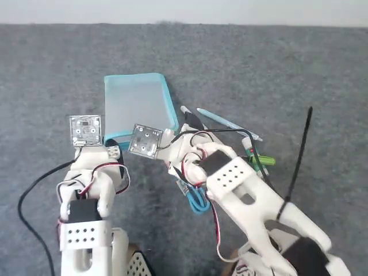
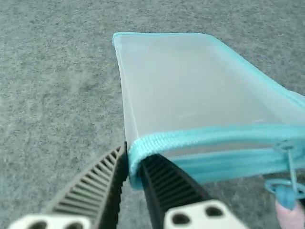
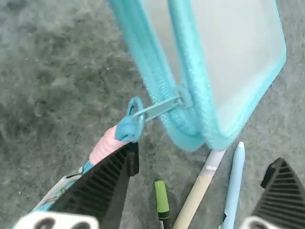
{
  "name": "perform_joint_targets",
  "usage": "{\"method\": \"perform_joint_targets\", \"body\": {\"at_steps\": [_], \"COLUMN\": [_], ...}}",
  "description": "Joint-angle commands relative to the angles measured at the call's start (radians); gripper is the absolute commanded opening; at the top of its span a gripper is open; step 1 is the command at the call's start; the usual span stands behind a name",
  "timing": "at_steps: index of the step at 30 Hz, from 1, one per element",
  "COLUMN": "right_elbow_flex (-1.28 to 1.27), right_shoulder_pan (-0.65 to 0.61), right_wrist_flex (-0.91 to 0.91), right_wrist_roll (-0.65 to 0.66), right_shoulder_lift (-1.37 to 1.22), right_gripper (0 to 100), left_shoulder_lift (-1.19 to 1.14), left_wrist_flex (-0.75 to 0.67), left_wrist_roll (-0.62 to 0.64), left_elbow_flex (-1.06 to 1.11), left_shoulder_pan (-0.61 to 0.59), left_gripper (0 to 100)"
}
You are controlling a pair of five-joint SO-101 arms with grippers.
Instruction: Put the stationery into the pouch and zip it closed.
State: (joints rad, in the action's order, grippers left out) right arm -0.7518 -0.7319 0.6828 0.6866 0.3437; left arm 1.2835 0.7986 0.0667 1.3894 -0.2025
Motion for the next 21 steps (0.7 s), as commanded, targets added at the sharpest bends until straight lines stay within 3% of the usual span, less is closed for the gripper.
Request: {"method": "perform_joint_targets", "body": {"at_steps": [1, 12, 16, 21], "right_elbow_flex": [0.107, 0.299, 0.305, 0.310], "right_shoulder_pan": [-0.010, -0.025, -0.030, -0.031], "right_wrist_flex": [-0.022, -0.027, -0.039, -0.048], "right_wrist_roll": [0.017, 0.043, 0.037, -0.014], "right_shoulder_lift": [-0.024, -0.199, -0.232, -0.248], "right_gripper": [39.5, 38.2, 27.0, 5.3], "left_shoulder_lift": [0.000, 0.000, 0.000, 0.000], "left_wrist_flex": [0.005, 0.018, 0.018, 0.020], "left_wrist_roll": [-0.005, -0.005, -0.005, -0.005], "left_elbow_flex": [-0.061, -0.062, -0.062, -0.062], "left_shoulder_pan": [0.006, 0.006, 0.008, 0.008], "left_gripper": [1, 1, 1, 1]}}
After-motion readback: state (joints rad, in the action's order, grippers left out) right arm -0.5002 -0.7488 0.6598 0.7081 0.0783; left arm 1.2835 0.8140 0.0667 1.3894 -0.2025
